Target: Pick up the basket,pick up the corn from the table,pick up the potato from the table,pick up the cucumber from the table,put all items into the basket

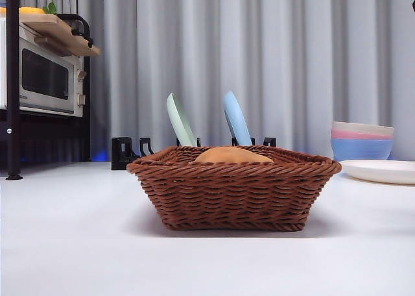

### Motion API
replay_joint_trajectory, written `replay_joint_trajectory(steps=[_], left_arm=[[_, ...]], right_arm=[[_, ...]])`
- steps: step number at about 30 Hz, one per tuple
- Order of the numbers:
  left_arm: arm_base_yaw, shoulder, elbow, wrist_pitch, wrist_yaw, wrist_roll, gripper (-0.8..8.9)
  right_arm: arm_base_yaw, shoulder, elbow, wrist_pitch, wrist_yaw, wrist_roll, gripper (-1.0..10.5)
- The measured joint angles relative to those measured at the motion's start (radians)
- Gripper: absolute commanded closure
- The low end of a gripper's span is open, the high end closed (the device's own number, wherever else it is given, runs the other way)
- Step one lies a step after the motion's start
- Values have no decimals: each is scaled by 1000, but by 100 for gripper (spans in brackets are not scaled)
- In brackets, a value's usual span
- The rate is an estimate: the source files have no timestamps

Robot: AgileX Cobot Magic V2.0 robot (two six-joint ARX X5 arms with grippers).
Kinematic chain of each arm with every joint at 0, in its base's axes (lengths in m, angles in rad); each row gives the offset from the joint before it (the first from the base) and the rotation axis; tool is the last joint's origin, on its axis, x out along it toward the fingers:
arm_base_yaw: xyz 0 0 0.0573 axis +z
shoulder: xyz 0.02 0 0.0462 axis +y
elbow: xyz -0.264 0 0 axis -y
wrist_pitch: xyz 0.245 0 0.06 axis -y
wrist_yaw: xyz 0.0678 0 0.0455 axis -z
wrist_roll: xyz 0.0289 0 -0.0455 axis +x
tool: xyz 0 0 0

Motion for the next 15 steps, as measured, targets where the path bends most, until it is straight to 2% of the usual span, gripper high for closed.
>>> replay_joint_trajectory(steps=[5,8,15], left_arm=[[145,-45,-142,91,123,0,817],[188,-45,-182,95,199,0,817],[211,-45,-213,80,212,-21,817]], right_arm=[[0,-1,0,-1,0,0,945],[0,-1,0,-2,0,0,945],[0,-1,0,-6,0,0,946]])
